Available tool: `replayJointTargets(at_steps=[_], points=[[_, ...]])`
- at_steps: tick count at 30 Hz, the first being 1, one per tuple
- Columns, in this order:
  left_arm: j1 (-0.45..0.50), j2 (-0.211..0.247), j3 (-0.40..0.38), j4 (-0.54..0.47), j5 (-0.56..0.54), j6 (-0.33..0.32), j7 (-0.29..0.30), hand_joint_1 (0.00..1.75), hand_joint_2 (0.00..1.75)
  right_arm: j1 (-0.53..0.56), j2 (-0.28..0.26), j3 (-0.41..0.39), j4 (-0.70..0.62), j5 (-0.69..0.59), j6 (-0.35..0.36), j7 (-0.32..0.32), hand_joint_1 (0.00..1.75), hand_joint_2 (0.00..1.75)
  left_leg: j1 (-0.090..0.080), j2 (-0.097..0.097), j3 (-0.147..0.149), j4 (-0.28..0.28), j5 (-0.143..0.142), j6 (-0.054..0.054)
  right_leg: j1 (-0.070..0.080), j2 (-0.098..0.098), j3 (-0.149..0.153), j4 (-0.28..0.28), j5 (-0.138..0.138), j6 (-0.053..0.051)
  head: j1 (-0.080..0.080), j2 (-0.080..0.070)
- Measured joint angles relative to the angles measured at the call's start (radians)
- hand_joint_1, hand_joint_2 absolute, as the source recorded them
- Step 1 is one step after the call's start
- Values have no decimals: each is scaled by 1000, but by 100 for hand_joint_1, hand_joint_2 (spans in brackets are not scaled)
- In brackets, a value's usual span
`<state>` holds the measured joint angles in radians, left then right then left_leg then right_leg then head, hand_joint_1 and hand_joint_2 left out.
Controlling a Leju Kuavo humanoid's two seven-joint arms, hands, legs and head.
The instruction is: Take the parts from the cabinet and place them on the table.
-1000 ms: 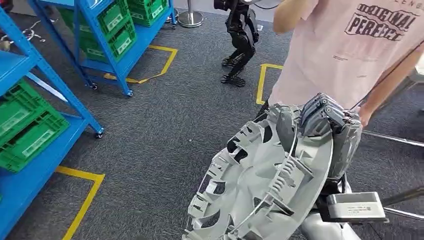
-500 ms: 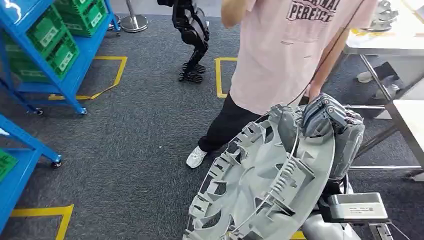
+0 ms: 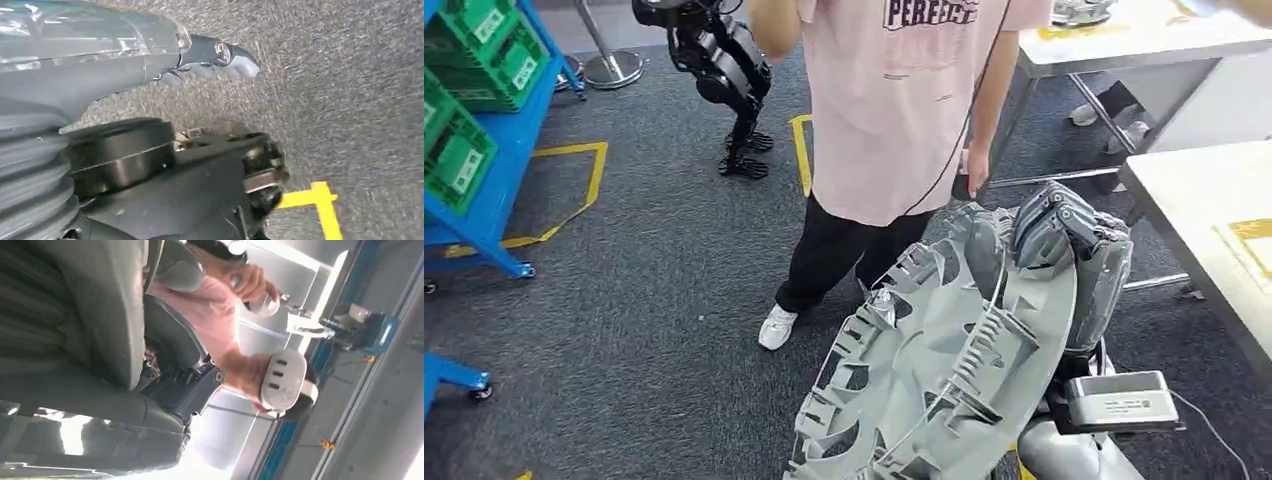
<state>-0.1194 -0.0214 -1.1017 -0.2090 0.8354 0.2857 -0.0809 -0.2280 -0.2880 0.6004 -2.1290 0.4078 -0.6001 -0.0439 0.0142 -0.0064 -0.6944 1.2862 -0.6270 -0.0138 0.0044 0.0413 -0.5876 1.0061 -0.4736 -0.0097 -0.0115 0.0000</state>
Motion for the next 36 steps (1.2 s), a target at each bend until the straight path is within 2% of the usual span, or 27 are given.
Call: replayJointTargets(at_steps=[1, 2, 3, 4, 5, 6, 8, 9, 10, 11, 12, 13, 14, 15, 16, 17, 18, 19, 20, 23, 24, 25, 26, 28, 29, 30, 36], points=[[-1, 0, 0, 0, 0, 0, 0, 0, 175, 0, 0, 0, 0, 0, 0, 0, 175, 175, 1, -8, 23, -67, 58, 3, -1, 15, 5, 3, -5, 2, -1, 0], [-1, 0, 0, 0, 0, 0, 0, 0, 175, 0, 0, 0, 0, 0, 0, 0, 175, 175, 2, -31, 53, -146, 113, 6, -2, 27, 9, 7, -11, 5, -2, 0], [0, 0, 0, 0, 0, 0, 0, 0, 175, 0, 0, 0, 0, 0, 0, 0, 175, 175, 5, -85, 71, -198, 131, 10, -6, 37, 9, 12, -17, 9, -3, 0], [1, 0, 0, 0, 0, 0, 0, 0, 175, -3, 0, 0, 1, 0, 0, 0, 175, 175, 12, -119, 80, -212, 125, 10, -4, 52, 4, 19, -20, 16, -2, 0], [1, 0, 0, 0, 0, 0, 0, 0, 175, -2, 0, 1, 2, 0, 0, 2, 175, 175, 7, -100, 91, -227, 113, 7, -11, 65, -3, 20, -18, 23, -2, 0], [2, 1, 0, 0, 0, 2, 0, 0, 175, -3, -1, 0, 2, -1, 0, 3, 175, 175, 2, -91, 92, -228, 113, 9, -16, 77, -4, 16, -16, 29, 1, 0], [2, 3, 0, 0, 0, 2, 0, 0, 175, -1, -1, 0, 2, -1, 0, 3, 175, 175, 7, -59, 104, -243, 115, 19, -16, 105, -4, 11, -15, 41, -2, 0], [1, 2, 0, 0, 0, 3, -1, 0, 175, -2, -2, -1, 2, -1, 0, 3, 175, 175, 7, -41, 112, -251, 116, 23, -11, 51, -9, 25, -29, 44, 4, 0], [1, 1, 0, 0, 0, 3, -2, 0, 175, -7, -2, 0, 2, -1, 0, 3, 175, 175, 5, -23, 118, -254, 113, 28, -10, 7, -31, 68, -55, 49, 13, 0], [2, 0, 0, 0, 0, 3, -2, 0, 175, -8, -2, 0, 2, -1, 0, 3, 175, 175, 3, -3, 121, -254, 110, 32, -13, -15, -68, 141, -88, 54, 16, 0], [4, 1, 0, 0, 0, 3, -2, 0, 175, -6, -2, 1, 3, -2, 0, 3, 175, 175, 2, 18, 123, -254, 106, 34, -14, -26, -111, 222, -120, 58, 16, 0], [5, 2, 0, 0, 1, 3, -2, 0, 175, -3, -2, 1, 3, -2, 0, 3, 175, 175, 2, 37, 124, -254, 102, 33, -14, -32, -148, 285, -137, 62, 17, 0], [5, 3, 0, 0, 1, 3, -1, 0, 175, -3, -2, 1, 6, -3, 0, 3, 175, 175, 2, 55, 127, -254, 98, 33, -15, -35, -164, 306, -131, 64, 22, 0], [4, 3, 0, 0, 1, 3, -1, 0, 175, -2, -2, 1, 8, -5, 0, 3, 175, 175, 2, 70, 132, -254, 93, 29, -16, -39, -154, 280, -101, 65, 27, 0], [3, 2, 0, 0, 1, 3, -1, 0, 175, -1, -2, 1, 8, -6, 0, 4, 175, 175, 2, 83, 139, -254, 88, 28, -17, -44, -126, 221, -57, 65, 29, 0], [2, 1, 0, 0, 1, 3, -2, 0, 175, -1, -2, 1, 8, -7, 0, 4, 175, 175, 2, 95, 148, -254, 82, 25, -17, -58, -82, 132, -6, 62, 31, 0], [2, 0, 0, 0, 1, 3, -2, 0, 175, -1, -3, 0, 8, -7, 0, 4, 175, 175, 2, 104, 157, -254, 75, 20, -15, -88, -40, 46, 31, 57, 34, 0], [0, 0, 0, 0, 2, 3, -2, 0, 175, -3, -3, 0, 8, -8, 0, 4, 175, 175, -4, 113, 158, -254, 69, 13, 1, -117, -24, 31, 11, 51, 33, 0], [-1, 0, 0, 0, 2, 3, -2, 0, 175, -3, -3, 1, 8, -8, 0, 3, 175, 175, -6, 120, 158, -253, 67, 8, 1, -114, -23, 16, 7, 38, 34, 0], [-5, -3, 0, 0, 2, 5, -3, 0, 175, 1, -4, 1, 8, -10, 0, 3, 175, 175, -5, 150, 176, -262, 60, -7, 3, -84, -22, 12, 5, 20, 29, 0], [-9, -3, 0, -1, 2, 6, -3, 0, 175, 3, -3, 2, 5, -9, -1, 2, 175, 175, 2, 83, 176, -253, 46, -15, -4, -77, -12, 2, 8, 13, 27, 0], [-9, -4, 0, -1, 2, 6, -4, 0, 175, -3, -3, 2, 4, -10, -2, 0, 175, 175, 4, 15, 159, -216, 26, -14, -5, -70, -9, -1, 8, 8, 20, 0], [-9, -4, 0, -1, 2, 6, -4, 0, 175, -5, -1, 3, 5, -10, -2, -1, 175, 175, 3, -4, 118, -143, -8, -12, -5, -62, -8, -1, 7, 0, 11, 0], [-4, -3, 0, 0, 2, 6, -3, 0, 175, -2, 0, 4, 5, -10, -2, -2, 175, 175, 1, -4, 28, 3, -58, -12, 0, -35, -7, -1, 4, -5, -2, 0], [-1, -2, 0, 0, 2, 7, -3, 0, 175, -1, -1, 4, 5, -10, -2, -2, 175, 175, 0, -1, -5, 40, -55, -11, 2, -20, -5, 0, 2, -7, -2, 0], [0, -2, 0, 0, 2, 7, -3, 0, 175, -1, -1, 4, 6, -10, -2, -2, 175, 175, 0, 0, -11, 41, -46, -10, 3, -14, -4, 0, 1, -7, -3, 0], [0, -2, 0, 0, 2, 7, -3, 0, 175, -1, -1, 4, 6, -10, -2, -2, 175, 175, 0, 0, -11, 41, -46, -10, 3, -14, -4, 0, 1, -7, -3, 0]])
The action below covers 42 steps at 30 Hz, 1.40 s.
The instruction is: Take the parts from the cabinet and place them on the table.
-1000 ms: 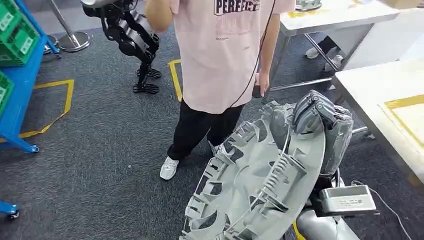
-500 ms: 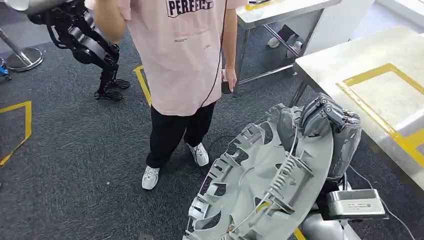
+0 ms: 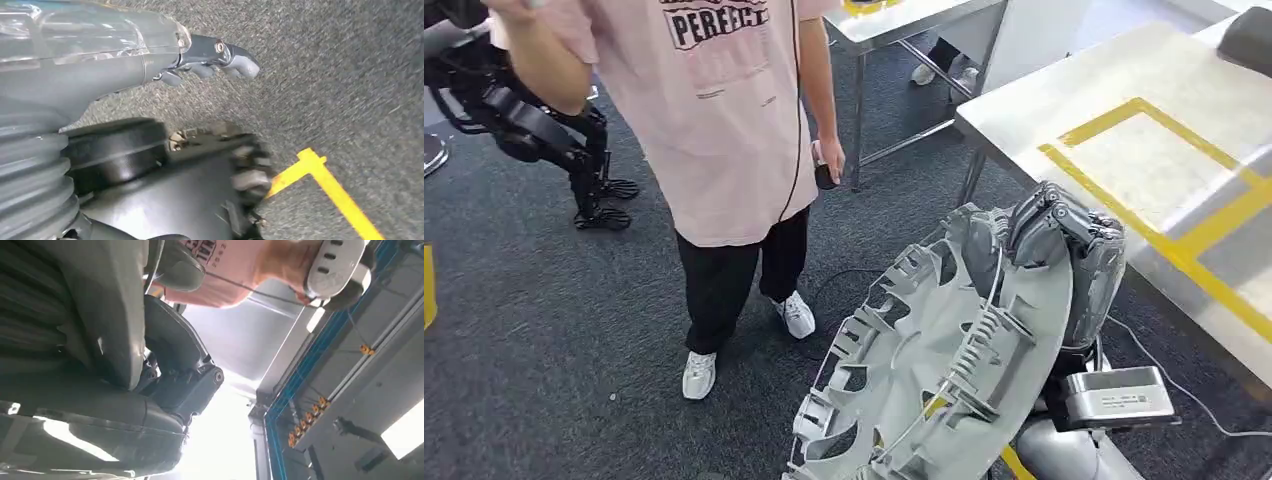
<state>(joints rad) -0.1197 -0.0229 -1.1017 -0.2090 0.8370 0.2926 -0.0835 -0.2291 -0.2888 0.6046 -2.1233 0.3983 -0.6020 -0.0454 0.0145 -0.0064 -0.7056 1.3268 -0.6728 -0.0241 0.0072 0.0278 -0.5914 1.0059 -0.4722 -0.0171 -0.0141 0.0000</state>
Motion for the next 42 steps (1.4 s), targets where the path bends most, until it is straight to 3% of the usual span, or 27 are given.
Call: replayJointTargets(at_steps=[6, 9, 10, 11, 12, 13, 14, 15, 16, 17, 18, 19, 23, 24, 25, 27, 28, 29, 31, 32, 33, 34, 37, 38, 39, 40, 42], points=[[0, 0, 0, 0, 0, 0, 0, 0, 175, 0, 0, 0, 0, 0, 0, 0, 175, 175, 0, 1, -2, -5, 10, 1, 0, 5, 1, 0, -1, 0, 0, 0], [0, 0, 0, 0, 0, 0, 0, 0, 175, 0, 0, 0, 0, 0, 0, 0, 175, 175, 0, 0, 4, -47, 60, 5, 1, 20, 7, 0, -4, 0, -1, 0], [-1, 0, 0, 0, -1, 0, 0, 0, 175, 0, 0, 0, 0, 0, 0, 0, 175, 175, 0, -22, 41, -152, 142, 13, 1, 40, 15, 1, -9, 3, -1, 0], [-1, 0, 0, 0, -1, 0, 0, 0, 175, 0, 0, 0, 0, 0, 0, 0, 175, 175, 1, -42, 60, -203, 174, 16, 0, 48, 19, 1, -11, 4, -1, 0], [1, 0, 0, 0, -1, 0, 0, 0, 175, 1, 0, 0, 0, 0, 0, 0, 175, 175, 3, -105, 78, -254, 191, 24, -5, 57, 20, 3, -16, 8, -1, 0], [2, 2, 0, 0, -1, 0, 0, 0, 175, -3, 0, 0, 2, -1, 0, 0, 175, 175, 9, -117, 96, -280, 183, 25, -5, 77, 16, 10, -20, 15, 5, 0], [1, 2, 0, 0, -1, 0, 0, 0, 175, -1, 1, 0, 3, -1, 0, -1, 175, 175, 1, -100, 102, -282, 174, 26, -9, 86, 12, 8, -18, 21, -2, 0], [1, 2, 0, 0, -1, 1, 0, 0, 175, -1, -1, 0, 2, -1, -1, -1, 175, 175, 5, -61, 114, -301, 175, 36, -12, 126, 11, 0, -16, 38, -2, 0], [4, 0, 0, 0, -2, 0, 5, 0, 175, -4, -2, 2, 3, -1, -1, -1, 175, 175, 3, 28, 140, -314, 163, 48, -11, -15, -113, 241, -134, 63, 30, 0], [0, -2, 0, 0, -5, 0, 15, 0, 175, 1, -3, 1, 5, -3, -1, -1, 175, 175, 5, 100, 180, -314, 131, 33, -25, -58, -47, 78, 21, 73, 43, 0], [0, -3, 0, 0, -5, 0, 15, 0, 175, 1, -3, 1, 5, -3, -1, -1, 175, 175, 4, 110, 184, -316, 125, 28, -21, -95, -18, 20, 29, 69, 50, 0], [-3, -3, 0, 0, -6, 0, 15, 0, 175, 0, -2, 1, 6, -3, -1, -1, 175, 175, -3, 116, 186, -312, 120, 21, -10, -102, -9, 4, 18, 57, 52, 0], [-7, -3, 0, 0, -6, 0, 16, 0, 175, 3, -4, 0, 4, -3, -2, -1, 175, 175, -3, 149, 200, -323, 107, -1, -11, -70, -4, -2, 10, 25, 51, 0], [-10, -3, 0, 0, -6, 0, 16, 0, 175, 5, -4, 0, 1, -2, -2, -1, 175, 175, 5, 55, 199, -302, 89, -4, -14, -63, 1, -8, 11, 20, 45, 0], [-10, -3, 0, 0, -8, 0, 16, 0, 175, 0, -4, 1, 1, -2, -2, -1, 175, 175, 6, 10, 170, -242, 57, -1, -16, -57, 2, -8, 11, 14, 42, 0], [-5, -3, 0, 0, -9, 1, 18, 0, 175, 3, -2, 2, 2, -5, -2, -1, 175, 175, 3, -4, 77, -78, -6, -2, -12, -32, 5, -8, 6, 6, 28, 0], [-2, -1, 0, 0, -8, 3, 18, 0, 175, 7, -2, 1, 2, -10, -2, -1, 175, 175, 3, -2, 38, -23, -17, -2, -9, -18, 6, -7, 4, 4, 25, 0], [0, 1, 0, 0, -5, 8, 15, 0, 175, 10, -3, 1, 3, -17, -2, -3, 175, 175, 3, 1, 18, -10, -2, 0, -6, -3, 7, -6, 2, 2, 24, 0], [-1, 4, 0, 0, 4, 20, 5, 0, 175, 13, -2, 1, 9, -42, 1, -16, 175, 175, 2, -3, 38, -103, 97, 9, -5, 27, 15, 0, -5, 3, 23, 0], [-1, 6, 0, 0, 10, 24, -3, 0, 175, 13, -2, 1, 12, -53, 3, -26, 175, 175, 2, -25, 68, -189, 158, 13, -6, 42, 19, 2, -10, 5, 21, 0], [0, 10, 0, 0, 14, 24, -13, 0, 175, 13, -2, 1, 15, -66, 5, -38, 175, 175, 6, -91, 87, -256, 189, 20, -9, 52, 19, 5, -15, 10, 19, 0], [1, 14, 0, 0, 17, 24, -20, 0, 175, 8, -2, 1, 19, -75, 6, -47, 175, 175, 12, -117, 99, -265, 181, 24, -6, 67, 16, 11, -18, 15, 21, 0], [1, 19, 0, 0, 25, 26, -22, 0, 175, 5, 5, 3, 35, -97, 8, -78, 175, 175, 1, -78, 115, -284, 166, 24, -22, 105, 9, 6, -14, 36, 16, 0], [0, 20, 0, 0, 32, 34, -18, 0, 175, 2, 6, 3, 37, -98, 8, -84, 175, 175, 7, -62, 121, -295, 169, 28, -17, 121, 8, 4, -14, 41, 17, 0], [-1, 23, 0, 0, 42, 40, -16, 0, 175, 2, 7, 3, 38, -98, 7, -89, 175, 175, 10, -43, 129, -303, 170, 31, -13, 71, 4, 16, -26, 45, 20, 0], [-1, 24, 1, 0, 46, 43, -15, 0, 175, -6, 6, 4, 40, -98, 7, -92, 175, 175, 9, -25, 135, -305, 168, 35, -12, 20, -16, 56, -51, 54, 39, 0], [2, 29, 1, 0, 49, 35, -5, 0, 175, -7, 9, 9, 43, -88, 5, -97, 175, 175, 6, 15, 140, -305, 160, 42, -20, -14, -93, 201, -114, 67, 54, 0]])
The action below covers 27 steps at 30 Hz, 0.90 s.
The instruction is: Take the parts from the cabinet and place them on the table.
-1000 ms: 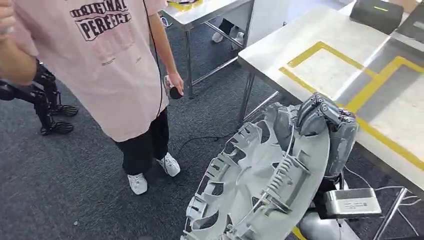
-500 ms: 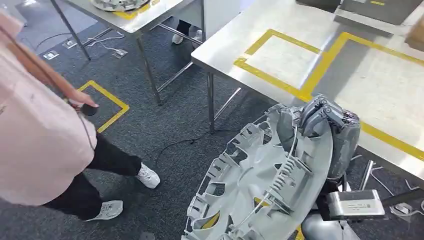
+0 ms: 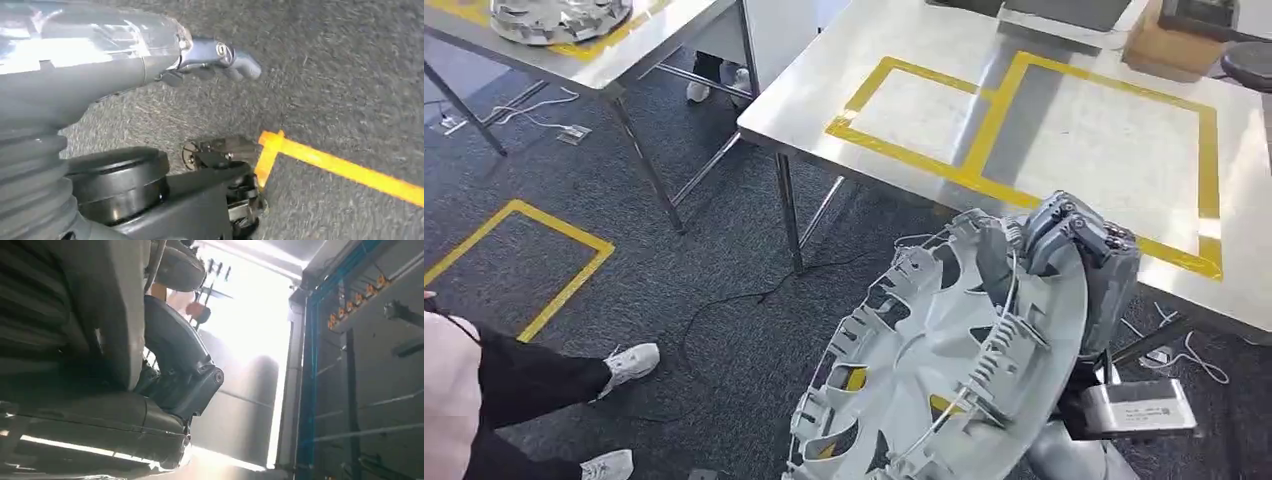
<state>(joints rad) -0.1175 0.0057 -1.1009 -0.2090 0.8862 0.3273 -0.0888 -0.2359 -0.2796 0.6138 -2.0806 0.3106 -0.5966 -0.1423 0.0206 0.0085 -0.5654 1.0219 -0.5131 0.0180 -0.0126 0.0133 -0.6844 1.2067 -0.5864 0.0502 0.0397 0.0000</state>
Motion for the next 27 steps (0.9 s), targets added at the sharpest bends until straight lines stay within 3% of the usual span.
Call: replayJointTargets(at_steps=[1, 2, 3, 5, 6, 7, 8, 11, 12, 13, 14, 16, 17, 18, 20, 21, 22, 23, 26, 27], points=[[1, 3, 0, 0, 0, -4, 14, 0, 175, 5, 0, 3, 0, 11, -2, 0, 175, 175, -1, 18, 3, 0, -4, 0, -3, -6, -34, 62, -19, 4, 2, 0], [2, 6, 0, 0, 1, -5, 35, 0, 175, 12, -2, 3, -2, 24, -2, 4, 175, 175, -1, 34, 7, 0, -9, -1, -5, -9, -51, 89, -15, 8, 6, 0], [1, 6, 0, 0, 8, -3, 55, 0, 175, 21, -2, 3, -6, 27, -2, 11, 175, 175, -1, 48, 13, 0, -15, -3, -7, -11, -44, 72, 11, 9, 8, 0], [1, 2, 0, 0, 21, 3, 75, 0, 175, 40, -3, 1, -13, 32, -1, 26, 175, 175, -1, 69, 32, 0, -28, -10, -6, -26, 27, -74, 107, 6, 14, 0], [0, -2, 0, 0, 23, 5, 79, 0, 175, 45, -5, 0, -15, 35, -1, 32, 175, 175, -2, 78, 42, 0, -35, -12, -4, -48, 67, -155, 147, 2, 18, 0], [-1, -5, 0, 0, 24, 5, 83, 0, 175, 48, -7, 0, -14, 36, -1, 34, 175, 175, -6, 84, 46, -4, -39, -17, 9, -83, 83, -174, 123, -4, 20, 0], [-3, -7, 0, 0, 24, 5, 90, 0, 175, 54, -8, 0, -16, 38, -1, 35, 175, 175, -9, 90, 46, 0, -41, -23, 13, -82, 89, -193, 121, -19, 21, 0], [-6, -7, 0, 0, 22, -3, 138, 0, 175, 92, -12, -1, -29, 57, -2, 35, 175, 175, -9, 116, 57, -7, -47, -38, 16, -59, 85, -194, 116, -39, 22, 0], [-6, -6, 0, 0, 22, -4, 148, 0, 175, 97, -13, -1, -33, 61, -2, 35, 175, 175, -4, 80, 56, 2, -66, -51, 5, -53, 94, -204, 121, -45, 25, 0], [-7, -5, 0, 0, 22, -5, 151, 0, 175, 94, -15, -2, -39, 67, -2, 34, 175, 175, -2, 3, 46, 32, -84, -52, 4, -41, 96, -205, 121, -49, 17, 0], [-7, -4, 0, 0, 22, -7, 149, 0, 175, 94, -14, -2, -41, 70, -2, 33, 175, 175, -3, -16, 15, 95, -115, -49, 5, -34, 97, -205, 120, -55, 11, 0], [-2, 3, 0, 0, 23, -8, 119, 0, 175, 98, -15, -2, -43, 69, -2, 29, 175, 175, -3, -20, -74, 250, -172, -47, 8, -6, 98, -204, 117, -60, 1, 0], [1, 5, 0, 0, 23, -7, 100, 0, 175, 99, -15, -2, -43, 66, -3, 25, 175, 175, -3, -17, -105, 289, -170, -47, 9, 10, 98, -202, 116, -61, 0, 0], [1, 7, 0, 0, 24, -7, 81, 0, 175, 99, -15, -2, -43, 62, -3, 19, 175, 175, -3, -15, -114, 282, -145, -46, 9, 25, 100, -201, 114, -62, -2, 0], [1, 12, 0, 0, 24, -1, 46, 0, 175, 98, -13, -2, -43, 46, -6, -2, 175, 175, -2, -22, -82, 173, -45, -42, 7, 57, 106, -196, 108, -57, -7, 0], [0, 15, 0, 0, 23, 0, 30, 0, 175, 99, -11, -3, -43, 42, -6, -13, 175, 175, 0, -52, -52, 91, 8, -41, 5, 72, 110, -191, 102, -52, -9, 0], [1, 18, 0, 0, 21, 0, 21, 0, 175, 99, -10, -5, -43, 38, -7, -22, 175, 175, 8, -123, -39, 63, 5, -38, 4, 82, 109, -187, 97, -46, -10, 0], [1, 19, 0, 0, 16, -1, 15, 0, 175, 95, -8, -8, -40, 34, -8, -26, 175, 175, 13, -127, -23, 31, -3, -40, 4, 100, 101, -174, 93, -39, -9, 0], [1, 25, 0, 0, 3, -6, 24, 0, 175, 102, -6, -10, -41, 32, -13, -31, 175, 175, 1, -89, -21, 36, -7, -25, -6, 141, 92, -184, 101, -21, -6, 0], [0, 24, 0, 0, 0, -11, 29, 0, 175, 104, -6, -11, -41, 32, -15, -31, 175, 175, 12, -68, -16, 27, -4, -19, -7, 148, 88, -179, 95, -17, -7, 0]])
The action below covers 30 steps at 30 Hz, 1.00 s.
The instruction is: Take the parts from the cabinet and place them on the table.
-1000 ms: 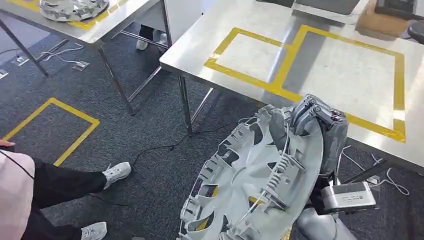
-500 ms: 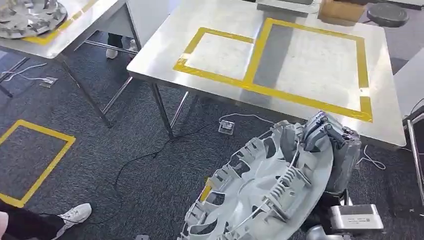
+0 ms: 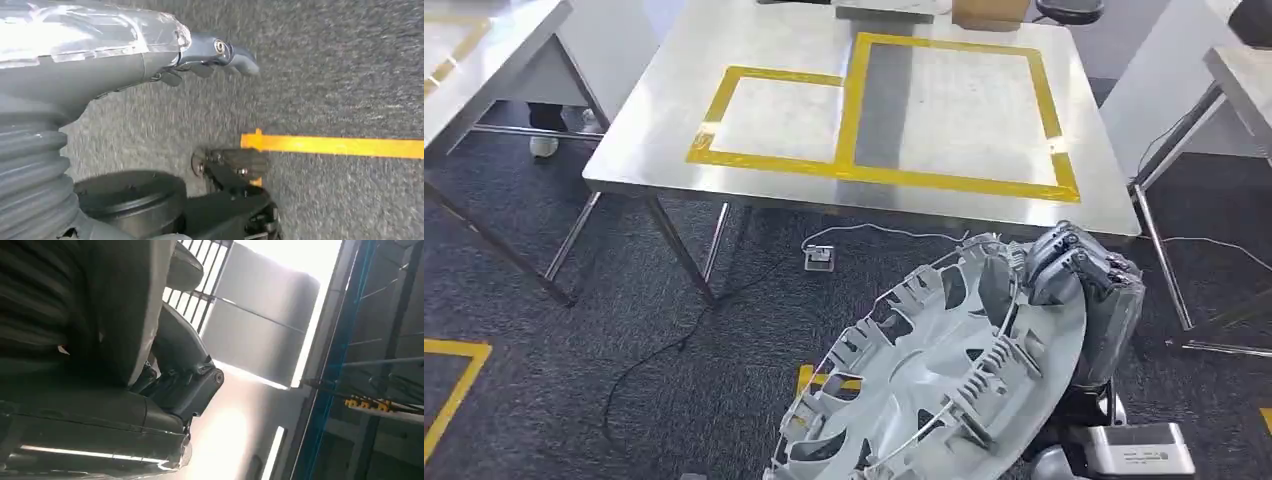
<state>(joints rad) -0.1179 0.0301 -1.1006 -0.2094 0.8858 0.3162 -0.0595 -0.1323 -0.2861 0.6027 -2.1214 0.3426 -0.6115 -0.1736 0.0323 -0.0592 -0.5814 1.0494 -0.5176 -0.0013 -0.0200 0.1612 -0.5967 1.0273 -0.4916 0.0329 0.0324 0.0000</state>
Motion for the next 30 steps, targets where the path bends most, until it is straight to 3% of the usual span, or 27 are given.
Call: replayJointTargets(at_steps=[1, 2, 3, 4, 5, 6, 7, 9, 10, 11, 14, 15, 16, 17, 18, 19, 20, 21, 22, 24, 25, 26, 27, 28, 30], points=[[-2, 2, 0, 0, -3, -3, 5, 0, 175, 4, 0, -3, -1, 0, -3, 0, 175, 175, -3, 15, 5, -3, -2, 4, 11, -69, -10, 25, -15, 6, 7, 0], [-2, 2, 0, 0, -9, -8, 10, 0, 175, 4, 0, -5, 0, 0, -5, 0, 175, 175, -5, 35, 9, -3, -5, 12, 11, -116, -38, 84, -47, 12, 24, 0], [1, 2, 0, 0, -12, -11, 14, 0, 175, 6, 0, -5, 0, 0, -6, 0, 175, 175, -8, 55, 10, -3, -7, 15, 10, -141, -79, 163, -83, 17, 31, 0], [3, 2, 0, 0, -13, -11, 16, 0, 175, 11, 0, -6, 0, 2, -7, 1, 175, 175, -10, 74, 11, -3, -10, 18, 9, -153, -117, 234, -110, 19, 35, 0], [4, 2, 0, 0, -13, -11, 21, 0, 175, 14, 0, -7, 0, 2, -8, 2, 175, 175, -11, 93, 12, -3, -14, 18, 9, -157, -144, 282, -121, 20, 39, 0], [3, 3, 0, 0, -14, -12, 23, 0, 175, 18, 0, -7, 0, 2, -8, 3, 175, 175, -13, 110, 14, -3, -16, 17, 9, -160, -149, 288, -109, 19, 45, 0], [2, 2, 0, 0, -16, -13, 24, 0, 175, 21, 0, -9, 0, 2, -8, 4, 175, 175, -16, 126, 17, -3, -20, 17, 10, -161, -132, 251, -76, 14, 50, 0], [-2, -1, 0, 0, -18, -13, 24, 0, 175, 25, 0, -13, -1, 3, -8, 8, 175, 175, -21, 151, 32, -4, -29, 16, 19, -183, -46, 86, 16, -6, 56, 0], [-3, -2, 0, 0, -18, -13, 24, 0, 175, 25, 0, -13, -3, 5, -8, 12, 175, 175, -21, 161, 37, -6, -33, 15, 30, -227, -14, 20, 27, -22, 58, 0], [-5, -6, 0, 0, -20, -14, 23, 0, 175, 23, 0, -13, -3, 8, -8, 18, 175, 175, -29, 170, 39, -5, -37, 9, 40, -248, -1, 8, 15, -31, 56, 0], [-5, -11, 0, -1, -24, -14, 10, 0, 175, 25, -2, -14, -10, 18, -5, 37, 175, 175, -27, 204, 50, -13, -40, -2, 42, -216, -6, 2, 13, -38, 59, 0], [-8, -14, 0, -3, -25, -12, 5, 0, 175, 23, -2, -15, -13, 21, -5, 43, 175, 175, -30, 203, 57, -16, -46, -10, 36, -203, 6, -15, 20, -45, 59, 0], [-11, -14, 0, -4, -27, -11, -1, 0, 175, 22, -3, -17, -18, 23, -3, 46, 175, 175, -22, 106, 56, -1, -59, -14, 31, -198, 13, -26, 25, -46, 54, 0], [-10, -15, 0, -6, -29, -10, -7, 0, 175, 8, -4, -16, -21, 23, -1, 55, 175, 175, -21, 53, 34, 40, -84, -13, 26, -195, 15, -29, 27, -51, 55, 0], [-9, -16, 0, -8, -29, -10, -9, 0, 175, -1, -4, -17, -24, 22, -1, 56, 175, 175, -21, 41, -4, 114, -119, -15, 24, -185, 14, -29, 27, -53, 45, 0], [-7, -16, 0, -8, -29, -10, -9, 0, 175, -3, -4, -17, -26, 23, -1, 61, 175, 175, -21, 43, -50, 197, -152, -18, 24, -174, 15, -29, 26, -55, 36, 0], [-4, -16, 0, -8, -29, -10, -9, 0, 175, -3, -4, -17, -26, 23, 0, 66, 175, 175, -21, 46, -87, 254, -166, -21, 24, -166, 15, -28, 25, -56, 33, 0], [-2, -16, 0, -8, -29, -11, -7, 0, 175, -3, -4, -17, -26, 24, 0, 69, 175, 175, -21, 52, -109, 273, -153, -23, 24, -157, 16, -26, 23, -55, 32, 0], [-2, -16, 0, -8, -29, -11, -6, 0, 175, -3, -4, -17, -26, 24, 0, 72, 175, 175, -20, 58, -111, 250, -119, -25, 23, -151, 17, -23, 20, -54, 31, 0], [-2, -15, 0, -8, -29, -11, -4, 0, 175, -5, -5, -17, -26, 25, 0, 72, 175, 175, -13, 59, -59, 112, -12, -28, 19, -141, 23, -13, 9, -45, 25, 0], [-2, -14, 0, -8, -29, -11, -3, 0, 175, -5, -5, -17, -27, 25, 0, 73, 175, 175, -10, 53, -31, 35, 22, -28, 18, -139, 24, -4, -1, -37, 21, 0], [-2, -16, 0, -8, -29, -11, -3, 0, 175, -6, -6, -17, -29, 25, 0, 73, 175, 175, -12, 42, -24, 26, 7, -27, 24, -135, 17, 8, -7, -29, 14, 0], [-4, -16, 0, -8, -29, -11, -3, 0, 175, -7, -6, -18, -29, 25, 1, 75, 175, 175, -13, 44, -20, 21, 0, -14, 23, -132, 11, 11, -8, -24, 16, 0], [-2, -18, -1, -8, -29, -11, -3, 0, 175, -8, -6, -19, -31, 26, 1, 75, 175, 175, -15, 44, -23, 19, 0, -10, 20, -132, 12, 8, -6, -20, 24, 0], [-2, -18, -1, -8, -28, -12, 1, 0, 175, -8, -6, -21, -34, 26, 2, 76, 175, 175, -12, 45, -22, 16, 2, 1, 19, -130, 12, 7, -7, -14, 23, 0]])
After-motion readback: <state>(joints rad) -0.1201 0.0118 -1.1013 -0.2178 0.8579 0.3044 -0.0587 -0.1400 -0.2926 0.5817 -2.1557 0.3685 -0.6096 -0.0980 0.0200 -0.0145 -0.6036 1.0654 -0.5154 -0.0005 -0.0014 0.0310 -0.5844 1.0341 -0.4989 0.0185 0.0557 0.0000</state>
